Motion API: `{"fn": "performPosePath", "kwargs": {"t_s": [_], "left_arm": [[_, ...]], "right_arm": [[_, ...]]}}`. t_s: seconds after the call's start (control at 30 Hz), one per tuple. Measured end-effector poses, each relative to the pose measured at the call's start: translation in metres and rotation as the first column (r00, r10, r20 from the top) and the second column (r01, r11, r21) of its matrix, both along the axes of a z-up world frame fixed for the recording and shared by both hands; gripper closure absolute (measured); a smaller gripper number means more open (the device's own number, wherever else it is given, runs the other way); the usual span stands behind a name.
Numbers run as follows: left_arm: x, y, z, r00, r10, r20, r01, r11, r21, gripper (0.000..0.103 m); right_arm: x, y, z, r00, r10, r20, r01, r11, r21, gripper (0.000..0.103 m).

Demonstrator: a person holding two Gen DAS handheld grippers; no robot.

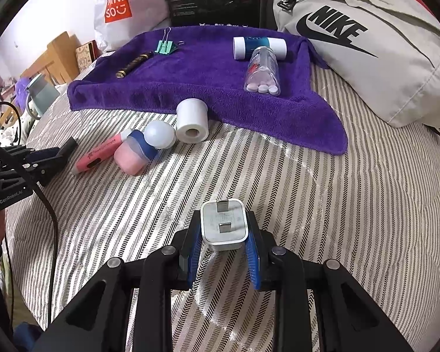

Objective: Organize rigid objects
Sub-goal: 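Carry the black tube with the left tool while the right tool carries the charger onto the towel, releasing both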

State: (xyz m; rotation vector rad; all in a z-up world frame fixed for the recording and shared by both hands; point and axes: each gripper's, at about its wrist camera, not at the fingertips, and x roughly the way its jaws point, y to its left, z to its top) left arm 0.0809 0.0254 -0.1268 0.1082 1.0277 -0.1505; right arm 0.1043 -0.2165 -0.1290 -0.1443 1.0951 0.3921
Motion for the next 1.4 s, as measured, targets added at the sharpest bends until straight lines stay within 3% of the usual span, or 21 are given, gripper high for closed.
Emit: {"fn": "performPosePath", "kwargs": {"t_s": [0.23, 0.33, 0.73, 1.1, 1.4], "left_arm": [[0.0, 0.001, 0.0, 1.0, 0.009, 0.005, -0.009, 1.0, -0.011, 0.082], [0.004, 0.008, 0.002, 1.0, 0.022, -0.004, -0.022, 0.998, -0.062, 0.082], [0.026, 0.013, 0.033, 0.999, 0.024, 0.047, -0.019, 0.995, -0.101, 0.082], [0.073, 0.013, 0.058, 0.996, 0.022, 0.084, -0.013, 0.995, -0.099, 0.082], [0.125, 0.007, 0.054, 0.996, 0.013, 0.083, -0.004, 0.993, -0.114, 0.082]], "right_arm": [[0.002, 0.0, 0.002, 1.0, 0.002, -0.004, -0.002, 1.0, 0.02, 0.075], [0.0, 0.001, 0.009, 1.0, 0.014, 0.007, -0.014, 1.0, 0.026, 0.076], [0.017, 0.004, 0.04, 0.998, 0.039, 0.05, -0.042, 0.998, 0.049, 0.075], [0.066, 0.019, 0.058, 0.996, 0.049, 0.08, -0.056, 0.994, 0.092, 0.076], [0.12, 0.042, 0.051, 0.996, 0.039, 0.086, -0.047, 0.995, 0.088, 0.076]]}}
